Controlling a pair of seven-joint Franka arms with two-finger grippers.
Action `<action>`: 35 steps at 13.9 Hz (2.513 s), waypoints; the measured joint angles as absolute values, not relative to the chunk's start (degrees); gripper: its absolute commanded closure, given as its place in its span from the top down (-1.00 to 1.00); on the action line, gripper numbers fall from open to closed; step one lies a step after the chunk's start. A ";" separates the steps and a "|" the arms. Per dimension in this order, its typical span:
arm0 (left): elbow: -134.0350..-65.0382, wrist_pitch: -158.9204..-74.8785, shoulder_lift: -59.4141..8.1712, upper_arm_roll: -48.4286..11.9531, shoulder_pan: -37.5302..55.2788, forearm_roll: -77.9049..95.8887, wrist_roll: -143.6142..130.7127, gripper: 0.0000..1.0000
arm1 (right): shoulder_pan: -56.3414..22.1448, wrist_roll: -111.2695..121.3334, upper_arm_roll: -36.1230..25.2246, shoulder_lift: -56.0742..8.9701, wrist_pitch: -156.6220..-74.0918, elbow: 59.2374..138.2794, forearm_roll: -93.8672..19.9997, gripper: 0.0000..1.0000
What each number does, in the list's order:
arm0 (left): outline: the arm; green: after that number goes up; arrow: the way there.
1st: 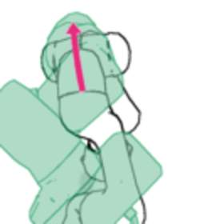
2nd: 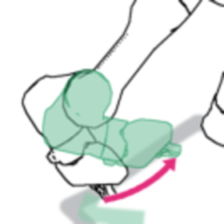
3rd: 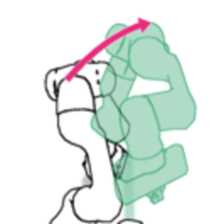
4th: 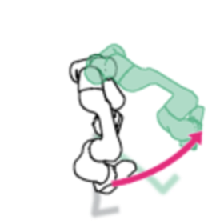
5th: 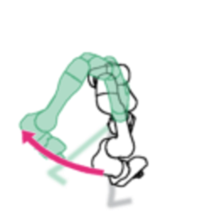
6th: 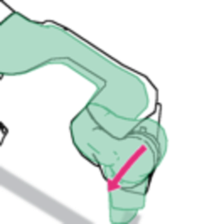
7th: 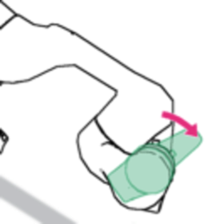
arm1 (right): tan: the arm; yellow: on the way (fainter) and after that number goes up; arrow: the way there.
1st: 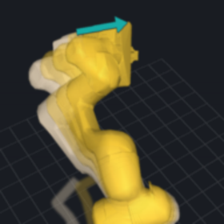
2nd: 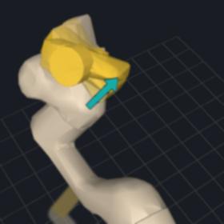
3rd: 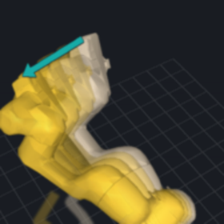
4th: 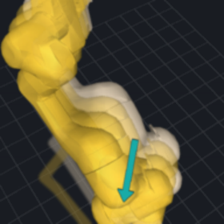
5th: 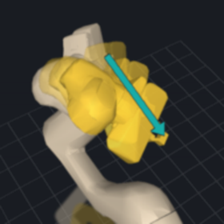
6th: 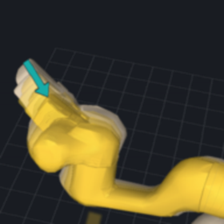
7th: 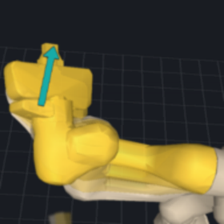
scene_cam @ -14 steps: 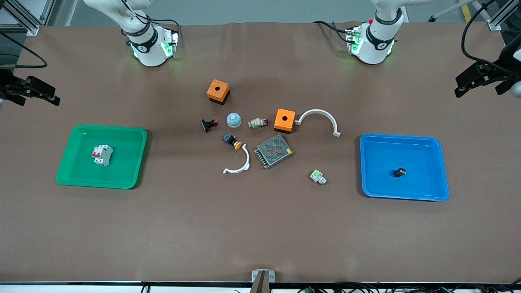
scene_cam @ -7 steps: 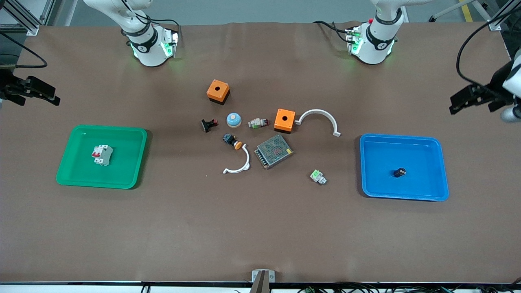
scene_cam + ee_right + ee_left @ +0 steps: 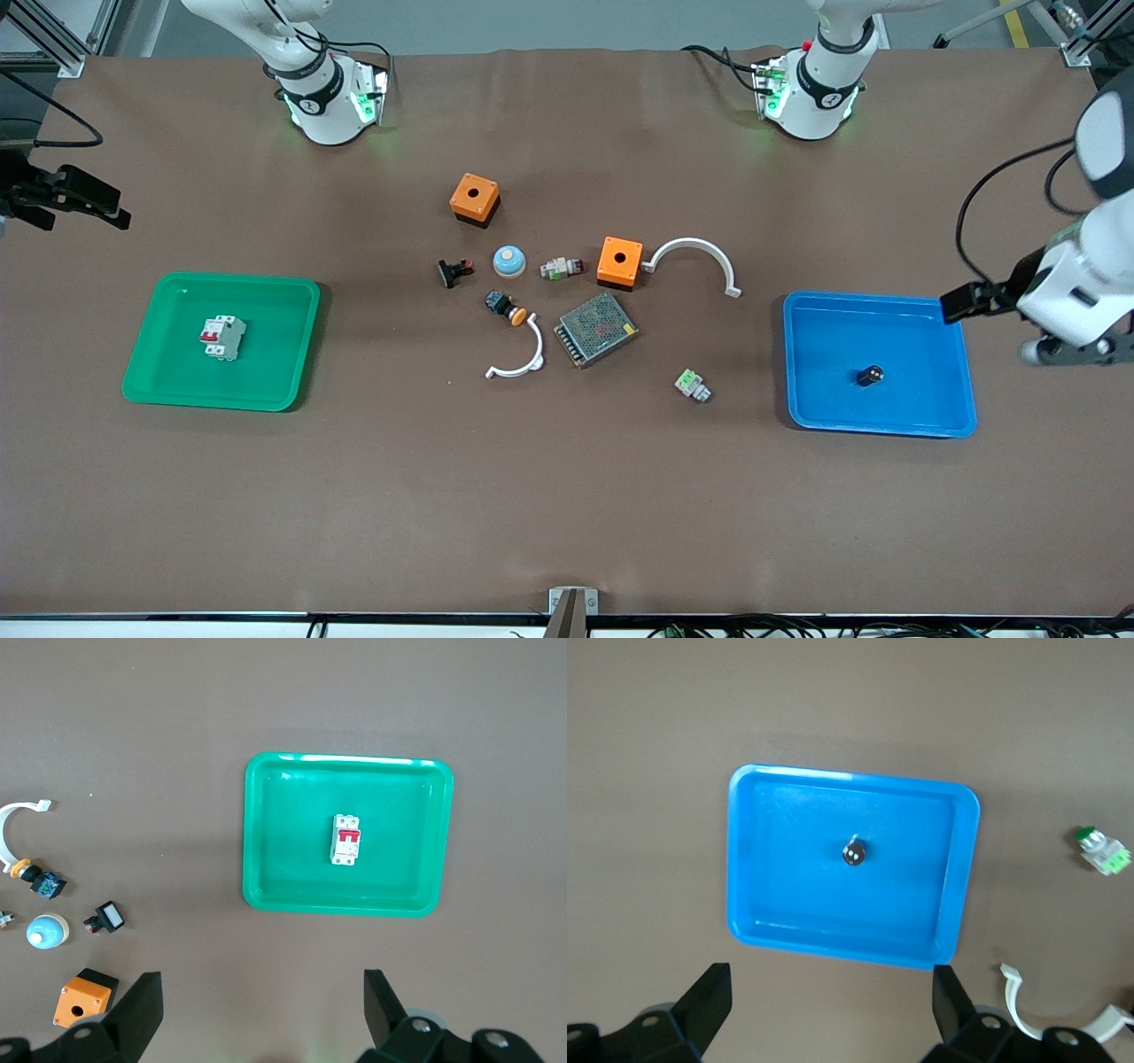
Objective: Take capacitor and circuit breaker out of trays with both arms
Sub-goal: 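Reach the left gripper down over the black capacitor in the blue tray, then grasp the capacitor with the left gripper while the right gripper grasps the breaker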
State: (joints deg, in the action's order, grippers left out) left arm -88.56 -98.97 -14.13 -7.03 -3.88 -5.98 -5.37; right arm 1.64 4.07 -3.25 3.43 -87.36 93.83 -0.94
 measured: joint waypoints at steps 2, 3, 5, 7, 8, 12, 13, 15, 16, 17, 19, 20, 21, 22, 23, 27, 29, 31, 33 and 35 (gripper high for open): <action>-90.79 -102.12 -16.21 -7.01 -4.44 -5.98 -5.37 1.00 | 1.64 4.07 -3.26 3.43 -87.36 93.83 -0.94 1.00; -92.17 -104.01 -17.00 -7.00 -4.63 -5.98 -5.37 1.00 | 1.64 4.08 -3.26 3.44 -87.36 93.82 -0.94 1.00; -95.62 -108.22 -18.01 -6.96 -5.26 -5.99 -5.41 1.00 | 1.64 4.08 -3.27 3.47 -87.35 93.76 -0.94 1.00; -99.62 -113.18 -18.80 -6.93 -6.27 -6.01 -5.41 1.00 | 1.64 4.08 -3.27 3.48 -87.35 93.60 -0.93 1.00; -101.33 -115.43 -19.34 -6.91 -6.79 -6.01 -5.41 0.98 | 1.64 4.08 -3.27 3.49 -87.36 93.42 -0.93 1.00; -103.67 -120.52 -23.72 -6.94 -7.25 -6.02 -5.40 0.85 | 1.64 4.08 -3.29 3.50 -87.37 92.58 -0.92 1.00; -103.68 -121.58 -25.11 -6.94 -7.25 -6.02 -5.39 0.82 | 1.64 4.07 -3.35 3.50 -87.37 92.53 -0.92 1.00; -103.65 -123.27 -27.34 -6.89 -7.29 -6.33 -5.40 0.67 | 1.67 4.07 -3.57 3.38 -87.65 92.43 -0.91 1.00; -103.63 -123.62 -28.11 -6.88 -7.32 -6.49 -5.40 0.60 | 1.68 4.07 -3.67 3.16 -87.88 92.34 -0.89 1.00; -103.63 -123.80 -28.79 -6.88 -7.31 -6.53 -5.40 0.56 | 1.69 4.07 -3.72 2.78 -88.04 92.23 -0.87 1.00; -103.64 -124.59 -30.26 -6.87 -7.33 -6.90 -5.40 0.46 | 1.75 4.07 -3.81 1.08 -88.97 92.21 -0.86 1.00; -103.64 -124.99 -30.96 -6.87 -7.34 -7.67 -5.40 0.44 | 1.89 4.07 -3.92 -0.49 -90.57 92.22 -0.84 1.00; -103.63 -125.27 -31.52 -6.87 -7.34 -8.12 -5.42 0.43 | 2.22 4.07 -4.07 -2.48 -92.32 92.22 -0.81 1.00; -103.62 -125.49 -31.96 -6.87 -7.34 -8.23 -5.42 0.42 | 2.83 4.08 -4.25 -4.54 -94.22 92.20 -0.80 1.00; -103.60 -125.75 -32.26 -6.86 -7.35 -8.24 -5.43 0.42 | 3.75 4.22 -4.30 -6.60 -96.11 92.18 -0.80 1.00; -103.57 -127.40 -33.07 -6.82 -7.59 -8.25 -5.44 0.35 | 6.29 5.11 -4.39 -14.37 -101.97 93.51 -0.86 1.00; -103.57 -128.61 -33.94 -6.79 -7.72 -8.25 -5.44 0.31 | 7.63 5.11 -4.43 -16.33 -109.66 98.23 -0.90 1.00; -103.57 -129.48 -34.82 -6.78 -7.75 -8.25 -5.44 0.18 | 8.73 5.16 -4.44 -16.94 -117.74 104.67 -0.91 1.00; -103.57 -129.85 -35.32 -6.77 -7.76 -8.25 -5.45 0.03 | 9.08 5.16 -4.44 -17.00 -124.89 111.00 -0.92 1.00; -103.58 -129.88 -35.47 -6.74 -7.90 -8.25 -5.47 -0.27 | 9.14 5.16 -4.43 -16.98 -132.01 116.72 -0.92 1.00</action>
State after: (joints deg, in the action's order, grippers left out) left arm -103.58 -129.88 -35.47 -6.74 -7.90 -8.25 -5.47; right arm 9.14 5.16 -4.43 -16.98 -132.01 116.72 -0.92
